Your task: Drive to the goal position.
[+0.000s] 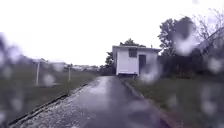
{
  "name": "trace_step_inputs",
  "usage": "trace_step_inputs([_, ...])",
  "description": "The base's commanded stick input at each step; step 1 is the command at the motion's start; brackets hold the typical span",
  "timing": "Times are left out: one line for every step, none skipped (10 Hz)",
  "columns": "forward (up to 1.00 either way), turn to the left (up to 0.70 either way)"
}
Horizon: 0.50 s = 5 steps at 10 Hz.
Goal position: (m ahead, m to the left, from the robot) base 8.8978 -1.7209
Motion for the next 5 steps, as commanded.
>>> trace_step_inputs([0.68, 0.00])
trace_step_inputs([0.68, 0.00])
trace_step_inputs([0.68, 0.00])
trace_step_inputs([0.68, 0.00])
trace_step_inputs([0.68, 0.00])
